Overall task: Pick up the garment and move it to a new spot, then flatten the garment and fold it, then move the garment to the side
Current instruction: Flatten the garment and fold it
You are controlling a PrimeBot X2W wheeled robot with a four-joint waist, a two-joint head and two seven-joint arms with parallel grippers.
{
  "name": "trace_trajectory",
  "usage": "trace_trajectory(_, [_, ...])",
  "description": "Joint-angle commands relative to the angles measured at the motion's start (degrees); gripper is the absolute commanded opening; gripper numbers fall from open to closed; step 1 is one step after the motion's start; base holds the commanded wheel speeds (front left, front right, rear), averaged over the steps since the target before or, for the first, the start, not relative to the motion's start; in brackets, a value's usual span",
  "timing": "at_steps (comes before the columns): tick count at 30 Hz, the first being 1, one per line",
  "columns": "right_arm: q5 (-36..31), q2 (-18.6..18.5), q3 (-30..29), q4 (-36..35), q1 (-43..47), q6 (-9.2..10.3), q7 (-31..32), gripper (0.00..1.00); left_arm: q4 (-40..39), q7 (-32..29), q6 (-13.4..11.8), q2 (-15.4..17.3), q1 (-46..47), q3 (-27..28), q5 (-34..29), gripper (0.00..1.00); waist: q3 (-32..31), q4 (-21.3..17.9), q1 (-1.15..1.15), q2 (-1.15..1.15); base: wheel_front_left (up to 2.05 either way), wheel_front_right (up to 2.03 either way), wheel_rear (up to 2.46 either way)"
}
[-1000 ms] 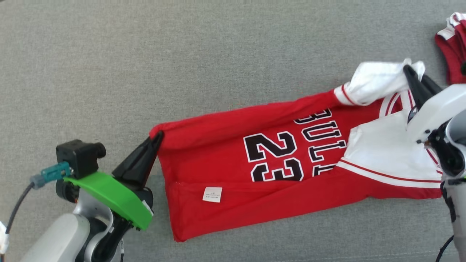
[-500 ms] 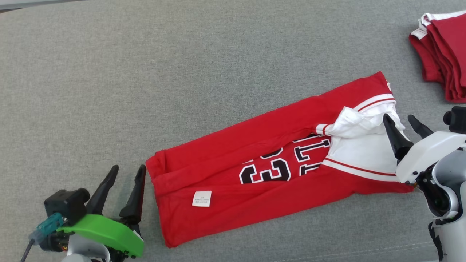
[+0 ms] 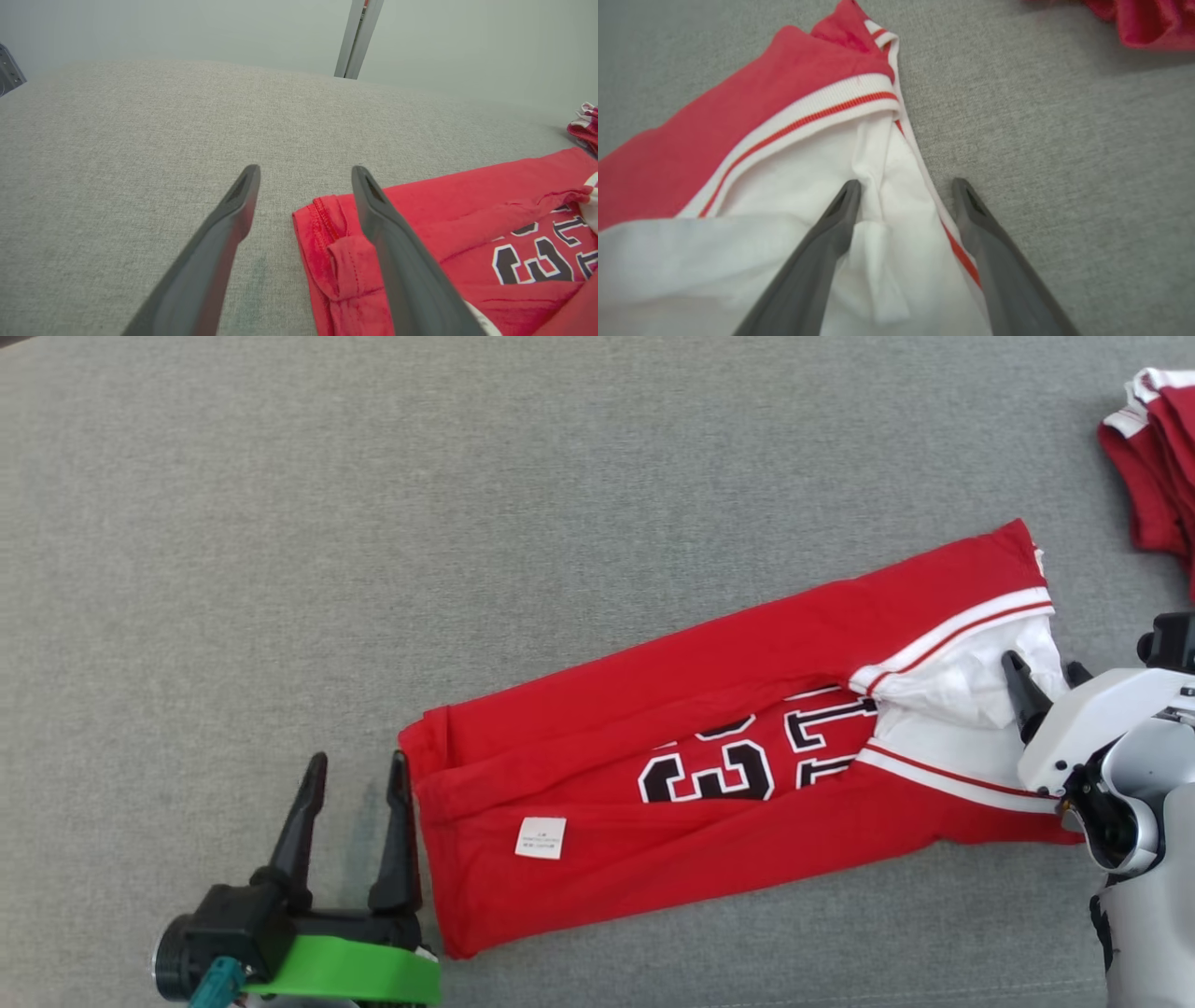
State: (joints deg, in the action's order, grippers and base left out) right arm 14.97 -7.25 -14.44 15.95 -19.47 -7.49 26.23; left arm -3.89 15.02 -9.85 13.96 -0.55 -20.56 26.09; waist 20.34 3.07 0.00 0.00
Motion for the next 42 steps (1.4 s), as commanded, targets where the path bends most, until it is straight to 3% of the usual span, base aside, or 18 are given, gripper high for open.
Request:
trace_trajectory(1, [-0.7,0.3,-0.1,2.0,-0.2,0.02,1.0,1.00,0.6,0.1,1.4,-1.1,-1.3,1.5,-1.5,1.00,-0.2,1.1,0.00,0.00,0.00,0.00,0.00])
trace_trajectory(4, [-0.8,0.5,0.6,4.4,0.2,0.01,1.5,1.00,1.8,0.1,4.1,-3.8,-2.7,4.4,-4.3,1.00,-0.9,1.7,0.00,0.00,0.00,0.00,0.00])
trace_trajectory(5, [-0.2,0.4,0.8,4.8,-0.2,0.00,0.7,0.00,2.3,0.2,5.2,-4.6,-3.3,5.4,-4.9,1.00,-1.1,1.8,0.00,0.00,0.00,0.00,0.00])
trace_trajectory(10, [3.6,-1.0,0.9,5.0,-2.2,0.01,-2.1,0.00,4.3,0.2,9.1,-7.5,-4.8,9.5,-8.2,1.00,-2.8,1.8,0.00,0.00,0.00,0.00,0.00])
trace_trajectory(14, [5.7,-5.5,-1.6,3.5,-3.2,0.06,-4.1,0.00,5.6,0.2,11.7,-9.4,-5.9,12.0,-10.1,1.00,-4.9,2.2,0.00,0.00,0.00,0.00,0.00])
trace_trajectory(19, [7.4,-11.4,-6.3,-0.5,-3.6,0.02,-2.7,0.00,6.6,0.2,12.8,-10.7,-7.2,14.2,-10.9,1.00,-7.2,3.0,0.00,0.00,0.00,0.00,0.00])
trace_trajectory(23, [8.5,-13.4,-5.6,-6.2,-3.2,0.02,1.6,0.00,7.3,0.2,13.5,-11.0,-7.7,14.8,-11.0,1.00,-8.2,3.7,0.00,0.00,0.00,0.00,0.00])
trace_trajectory(28, [11.3,-11.3,1.7,-14.4,0.4,0.00,7.8,0.00,6.2,0.2,12.5,-11.0,-8.2,15.2,-10.1,1.00,-8.9,4.4,0.00,0.00,0.00,0.00,0.00])
trace_trajectory(33, [10.6,-4.5,10.7,-18.5,5.7,0.01,10.3,0.00,5.6,0.2,11.9,-11.0,-8.3,14.8,-9.7,1.00,-9.4,5.3,0.00,0.00,0.00,0.00,0.00])
trace_trajectory(37, [9.3,1.0,17.0,-16.2,8.7,0.02,8.0,0.00,5.5,0.2,11.8,-11.0,-8.0,14.6,-9.7,1.00,-9.3,5.8,0.00,0.00,0.00,0.00,0.00])
trace_trajectory(42, [8.1,3.9,21.3,-10.5,9.7,0.01,1.9,0.00,5.6,0.2,11.4,-11.0,-7.9,14.4,-9.7,1.00,-9.4,6.2,0.00,0.00,0.00,0.00,0.00])
